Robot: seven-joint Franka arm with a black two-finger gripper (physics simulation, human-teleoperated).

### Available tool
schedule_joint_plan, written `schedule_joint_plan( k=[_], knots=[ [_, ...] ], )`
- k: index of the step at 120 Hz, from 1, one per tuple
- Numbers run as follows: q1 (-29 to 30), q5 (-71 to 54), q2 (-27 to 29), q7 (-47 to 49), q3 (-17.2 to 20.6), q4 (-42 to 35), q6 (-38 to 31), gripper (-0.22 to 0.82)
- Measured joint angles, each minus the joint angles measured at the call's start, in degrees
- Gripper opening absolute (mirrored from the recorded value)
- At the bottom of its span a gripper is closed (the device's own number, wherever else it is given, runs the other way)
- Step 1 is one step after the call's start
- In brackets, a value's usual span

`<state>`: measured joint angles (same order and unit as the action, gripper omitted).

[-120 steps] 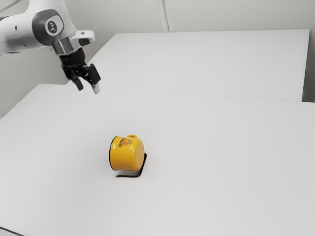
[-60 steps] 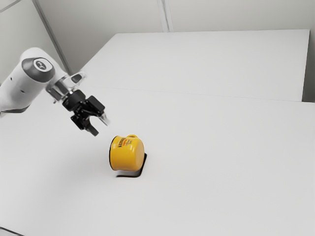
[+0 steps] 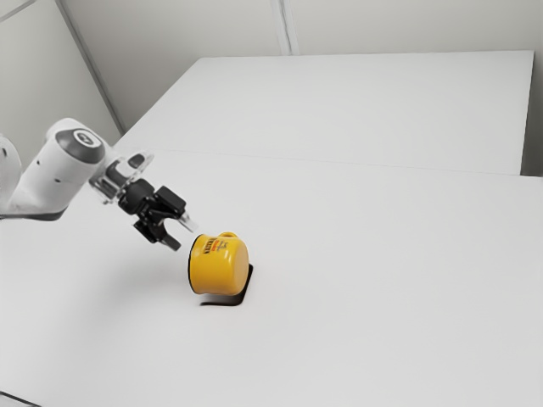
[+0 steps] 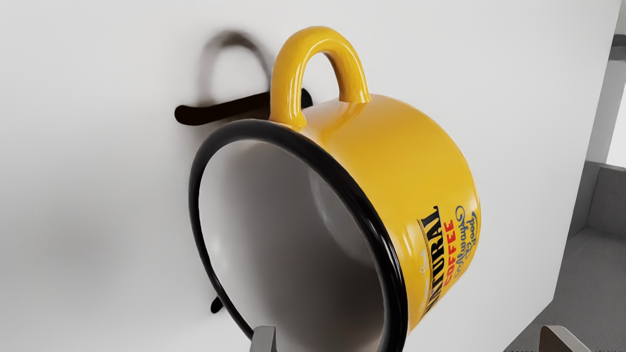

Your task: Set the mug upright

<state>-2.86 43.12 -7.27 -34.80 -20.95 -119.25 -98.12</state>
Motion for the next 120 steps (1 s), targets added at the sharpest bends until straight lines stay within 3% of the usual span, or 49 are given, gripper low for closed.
schedule_joint_plan(
  k=[48,97,120],
  knots=[
    [-1.48,7.83,-1.05,-4.67,1.89,-3.54,-1.94,0.56],
    [-3.40,10.57,-1.87,-5.65,2.73,-2.67,-3.84,0.11],
    [-5.50,11.69,-3.06,-5.74,2.84,-1.49,-5.19,-0.05]
  ],
)
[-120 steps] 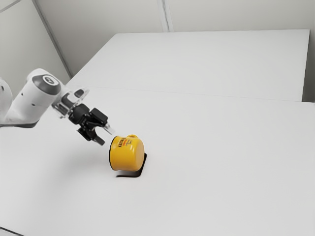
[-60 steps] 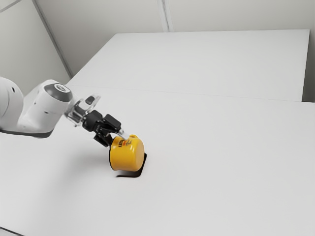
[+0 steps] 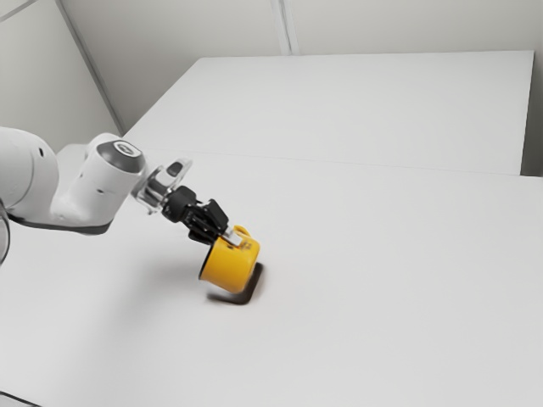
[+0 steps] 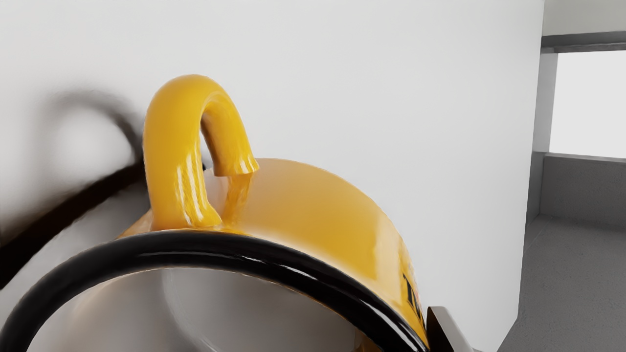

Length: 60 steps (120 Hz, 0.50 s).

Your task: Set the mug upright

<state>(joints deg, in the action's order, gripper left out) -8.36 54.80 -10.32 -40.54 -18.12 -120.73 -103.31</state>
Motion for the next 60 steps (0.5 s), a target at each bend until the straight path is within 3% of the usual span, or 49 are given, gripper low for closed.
schedule_joint_plan(
  k=[35,60],
  knots=[
    [-0.27,0.28,0.44,0.32,0.29,0.39,-0.79,-0.14],
    [-0.09,-7.74,5.33,2.91,3.38,0.27,-3.85,-0.16]
  ],
)
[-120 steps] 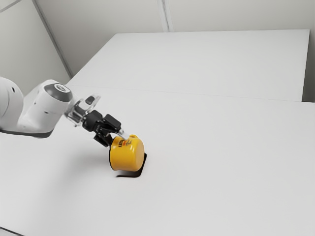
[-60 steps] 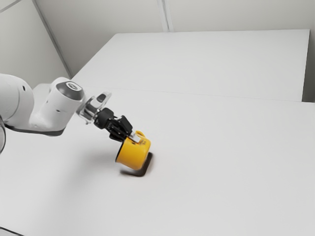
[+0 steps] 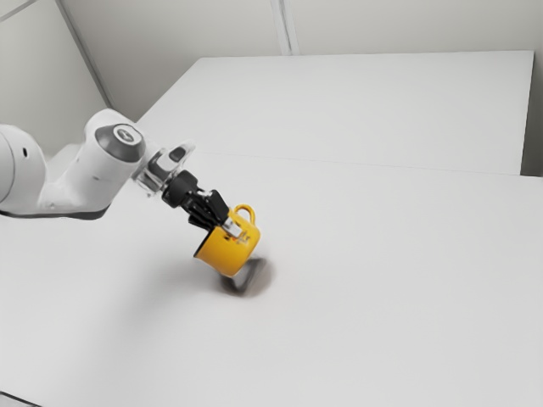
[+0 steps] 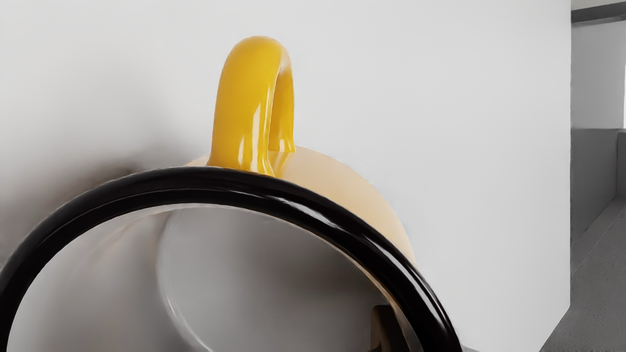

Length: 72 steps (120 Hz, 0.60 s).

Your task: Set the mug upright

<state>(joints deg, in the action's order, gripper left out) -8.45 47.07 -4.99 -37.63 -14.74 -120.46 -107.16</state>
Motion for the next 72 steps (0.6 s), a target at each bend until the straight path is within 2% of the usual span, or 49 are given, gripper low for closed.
schedule_joint_plan(
  k=[39,57,72],
  knots=[
    [-0.39,-31.45,5.48,10.57,6.53,-0.48,-7.22,-0.16],
    [0.69,-41.42,5.50,14.65,9.89,-1.31,-7.84,-0.17],
    [-0.32,-49.07,3.61,17.52,10.83,-1.46,-8.08,-0.17]
  ],
)
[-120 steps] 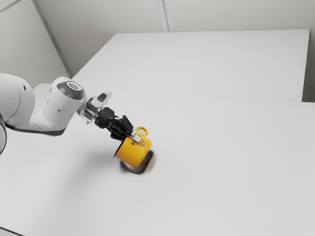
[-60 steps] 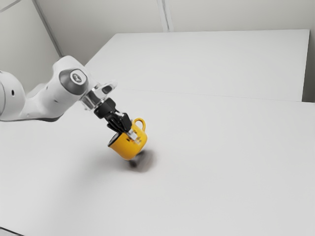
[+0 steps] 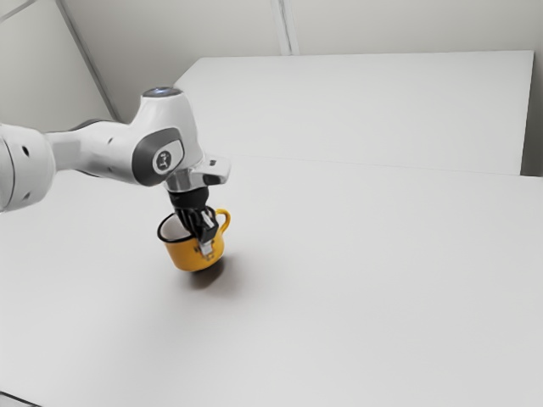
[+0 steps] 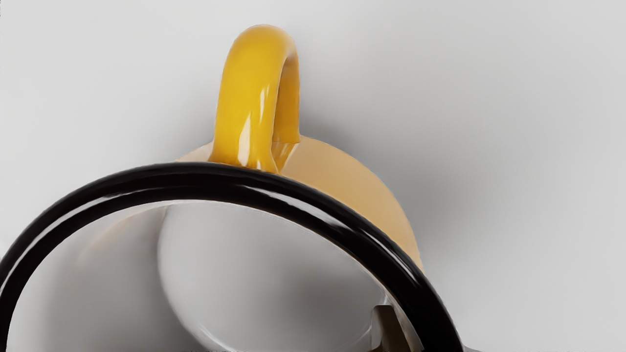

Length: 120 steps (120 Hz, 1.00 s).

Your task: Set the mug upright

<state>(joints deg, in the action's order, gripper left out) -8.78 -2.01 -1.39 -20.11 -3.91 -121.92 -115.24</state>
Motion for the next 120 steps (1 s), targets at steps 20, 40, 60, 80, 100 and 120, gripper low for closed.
schedule_joint_plan(
  k=[20,40,60,80,100,120],
  knots=[
    [-2.26,-4.88,-1.46,3.97,3.18,0.10,0.00,-0.16],
    [-6.69,-6.20,-3.54,7.60,4.57,0.32,-0.51,-0.17],
    [-5.21,-8.03,-5.21,10.47,4.87,0.19,-2.52,-0.17],
    [-5.39,-8.67,-6.68,12.79,4.96,0.36,-3.49,-0.16],
    [-5.34,-8.41,-7.29,14.33,5.12,0.43,-3.77,-0.06],
    [-5.01,-7.91,-7.03,15.15,5.16,1.10,-3.54,0.27]
  ],
)
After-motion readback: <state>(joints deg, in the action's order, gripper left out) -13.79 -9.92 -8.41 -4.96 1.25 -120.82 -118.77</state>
